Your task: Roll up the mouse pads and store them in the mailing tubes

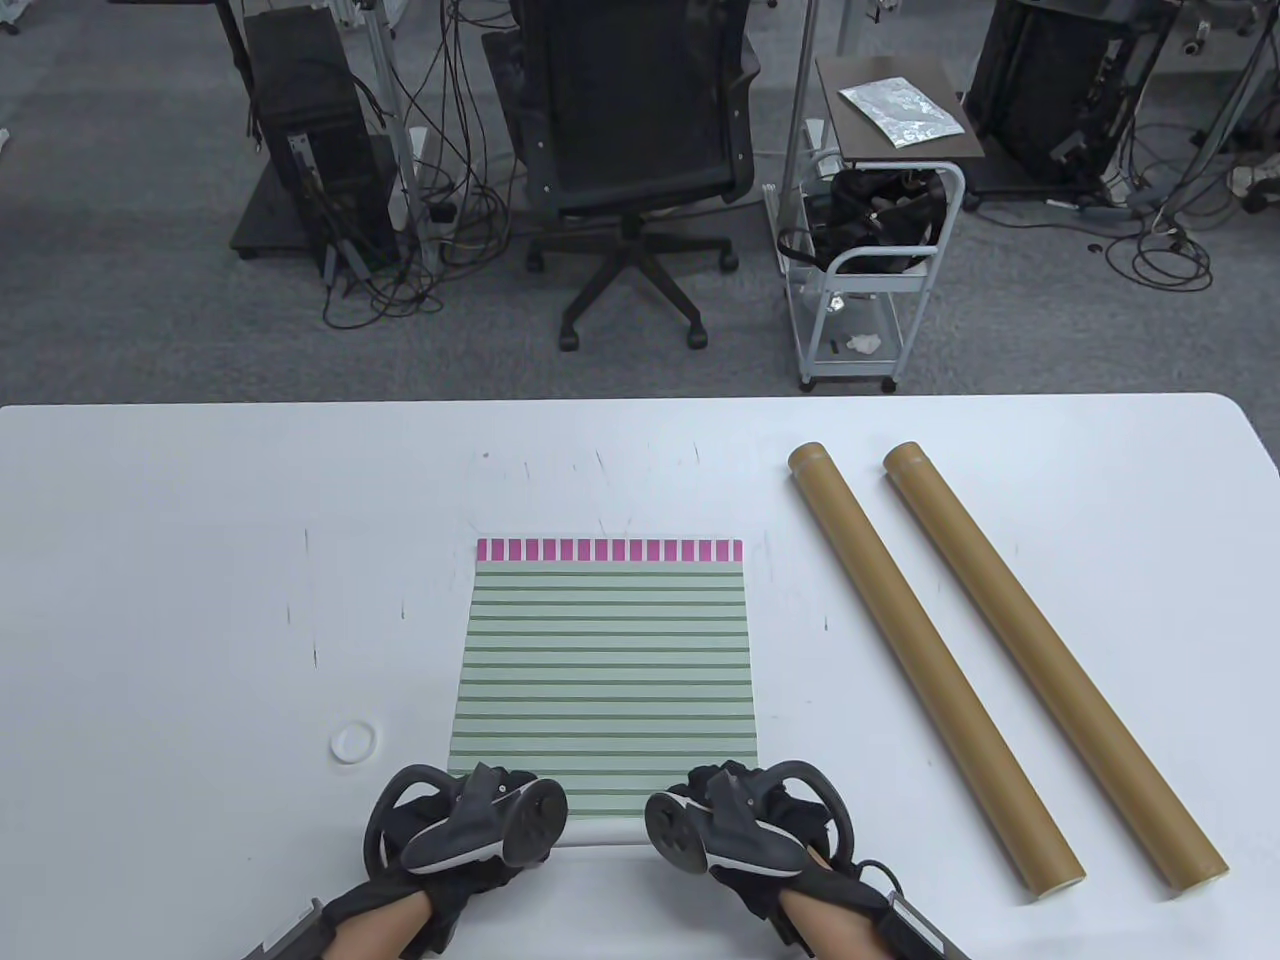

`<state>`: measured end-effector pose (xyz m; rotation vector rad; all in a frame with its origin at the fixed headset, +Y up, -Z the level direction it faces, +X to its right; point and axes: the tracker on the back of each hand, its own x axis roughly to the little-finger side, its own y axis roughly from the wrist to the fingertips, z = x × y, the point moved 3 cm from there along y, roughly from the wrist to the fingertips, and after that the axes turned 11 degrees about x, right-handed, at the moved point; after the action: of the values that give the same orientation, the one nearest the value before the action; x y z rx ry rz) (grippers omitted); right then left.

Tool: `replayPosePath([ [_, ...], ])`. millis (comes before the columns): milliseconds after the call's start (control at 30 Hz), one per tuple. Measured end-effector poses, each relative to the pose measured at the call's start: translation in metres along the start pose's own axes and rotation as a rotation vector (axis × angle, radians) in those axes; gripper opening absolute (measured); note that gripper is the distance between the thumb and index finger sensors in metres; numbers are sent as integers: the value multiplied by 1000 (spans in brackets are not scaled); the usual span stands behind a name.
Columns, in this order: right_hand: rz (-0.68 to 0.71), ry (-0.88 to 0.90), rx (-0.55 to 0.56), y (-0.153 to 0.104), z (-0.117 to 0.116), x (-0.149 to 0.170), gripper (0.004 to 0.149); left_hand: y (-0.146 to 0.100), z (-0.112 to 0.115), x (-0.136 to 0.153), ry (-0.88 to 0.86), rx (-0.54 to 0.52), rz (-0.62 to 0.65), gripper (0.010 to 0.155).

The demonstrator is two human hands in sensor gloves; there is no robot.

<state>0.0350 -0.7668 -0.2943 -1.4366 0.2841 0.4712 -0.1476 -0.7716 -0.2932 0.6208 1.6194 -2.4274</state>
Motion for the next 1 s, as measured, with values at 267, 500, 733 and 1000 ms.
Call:
replayPosePath([
  [267,39,-53,0,0,3,-7,48,-1,0,-5,64,-10,-12,47],
  [500,46,-54,35,-4,1,-6,53,-7,0,4,51,-68,-5,55],
  [733,56,-98,-4,-3,-1,-10,52,-11,-1,-11,152,-69,9,44],
  [1000,61,-106,-30,-5,-1,-10,51,-8,1,-8,192,-76,-16,53],
])
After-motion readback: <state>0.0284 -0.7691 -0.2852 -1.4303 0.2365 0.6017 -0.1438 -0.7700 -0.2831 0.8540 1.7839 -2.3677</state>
